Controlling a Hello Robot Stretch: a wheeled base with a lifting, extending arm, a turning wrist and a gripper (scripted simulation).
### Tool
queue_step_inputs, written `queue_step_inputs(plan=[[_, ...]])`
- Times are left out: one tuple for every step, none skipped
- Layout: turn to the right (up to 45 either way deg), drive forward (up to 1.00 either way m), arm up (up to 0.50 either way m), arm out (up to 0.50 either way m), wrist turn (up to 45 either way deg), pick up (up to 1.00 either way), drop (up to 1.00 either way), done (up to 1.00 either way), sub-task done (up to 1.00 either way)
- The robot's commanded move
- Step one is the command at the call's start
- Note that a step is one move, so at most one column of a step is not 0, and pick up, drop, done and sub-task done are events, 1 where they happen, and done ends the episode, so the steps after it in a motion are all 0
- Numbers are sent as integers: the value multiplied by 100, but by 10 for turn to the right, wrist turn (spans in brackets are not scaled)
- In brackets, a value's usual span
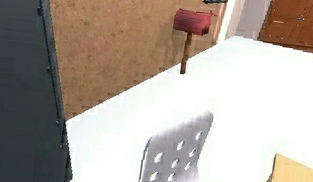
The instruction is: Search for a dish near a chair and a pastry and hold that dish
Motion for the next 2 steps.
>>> queue_step_inputs(plan=[[0, 0, 50, 0, 0, 0, 0, 0, 0], [0, 0, 38, 0, 0, 0, 0, 0, 0]])
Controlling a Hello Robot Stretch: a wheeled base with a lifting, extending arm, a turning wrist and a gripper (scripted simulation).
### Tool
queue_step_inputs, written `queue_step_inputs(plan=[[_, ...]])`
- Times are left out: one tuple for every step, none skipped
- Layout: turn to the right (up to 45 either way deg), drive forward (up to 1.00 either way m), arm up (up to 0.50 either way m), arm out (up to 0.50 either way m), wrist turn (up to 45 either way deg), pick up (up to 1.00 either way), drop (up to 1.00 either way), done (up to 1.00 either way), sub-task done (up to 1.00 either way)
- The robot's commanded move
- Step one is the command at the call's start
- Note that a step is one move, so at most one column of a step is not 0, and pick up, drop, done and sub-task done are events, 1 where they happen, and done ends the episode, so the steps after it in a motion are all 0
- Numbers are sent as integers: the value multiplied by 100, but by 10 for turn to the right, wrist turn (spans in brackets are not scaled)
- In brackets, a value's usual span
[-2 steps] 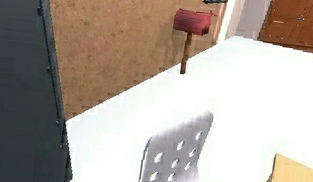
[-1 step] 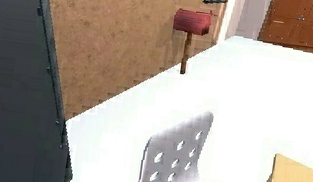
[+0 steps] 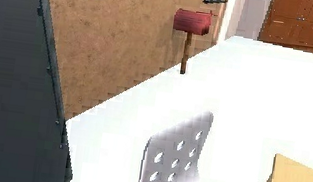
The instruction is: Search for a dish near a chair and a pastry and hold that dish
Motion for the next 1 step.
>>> queue_step_inputs(plan=[[0, 0, 0, 46, 0, 0, 0, 0, 0]])
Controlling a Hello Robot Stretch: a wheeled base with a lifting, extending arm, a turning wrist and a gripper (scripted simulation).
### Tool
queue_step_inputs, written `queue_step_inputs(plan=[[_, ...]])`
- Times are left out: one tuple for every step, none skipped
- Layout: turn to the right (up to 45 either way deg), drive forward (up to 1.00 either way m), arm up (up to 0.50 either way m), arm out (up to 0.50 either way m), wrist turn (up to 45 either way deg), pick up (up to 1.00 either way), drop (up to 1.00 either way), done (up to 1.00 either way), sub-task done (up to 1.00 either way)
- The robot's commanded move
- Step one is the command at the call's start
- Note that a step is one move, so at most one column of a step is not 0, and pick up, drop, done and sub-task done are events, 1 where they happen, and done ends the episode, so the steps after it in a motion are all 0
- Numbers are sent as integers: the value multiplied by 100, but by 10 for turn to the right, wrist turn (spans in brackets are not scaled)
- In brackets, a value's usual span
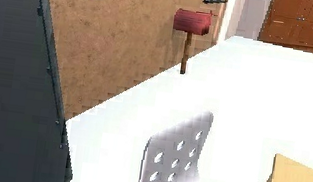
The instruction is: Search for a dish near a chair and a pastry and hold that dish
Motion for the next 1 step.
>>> queue_step_inputs(plan=[[0, 0, 0, 0, 450, 0, 0, 0, 0]])
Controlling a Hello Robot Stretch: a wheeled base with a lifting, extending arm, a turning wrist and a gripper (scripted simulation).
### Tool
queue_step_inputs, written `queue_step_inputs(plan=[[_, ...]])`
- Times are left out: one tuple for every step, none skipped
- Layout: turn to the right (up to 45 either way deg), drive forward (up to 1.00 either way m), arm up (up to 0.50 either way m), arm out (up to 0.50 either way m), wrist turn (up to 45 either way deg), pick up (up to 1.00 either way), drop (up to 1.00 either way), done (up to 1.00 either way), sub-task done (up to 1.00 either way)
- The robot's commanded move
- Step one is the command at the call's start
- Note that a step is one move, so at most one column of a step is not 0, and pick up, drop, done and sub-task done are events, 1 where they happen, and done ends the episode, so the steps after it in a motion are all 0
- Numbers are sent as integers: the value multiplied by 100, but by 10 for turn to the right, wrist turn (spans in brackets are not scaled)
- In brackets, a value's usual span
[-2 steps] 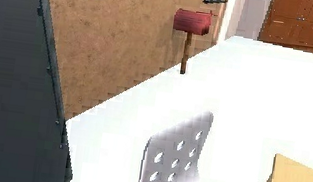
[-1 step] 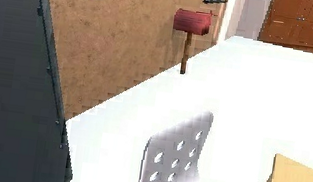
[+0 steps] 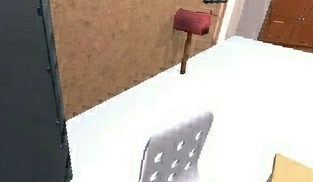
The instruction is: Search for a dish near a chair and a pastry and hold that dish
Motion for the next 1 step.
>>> queue_step_inputs(plan=[[0, 0, 0, 0, 450, 0, 0, 0, 0]])
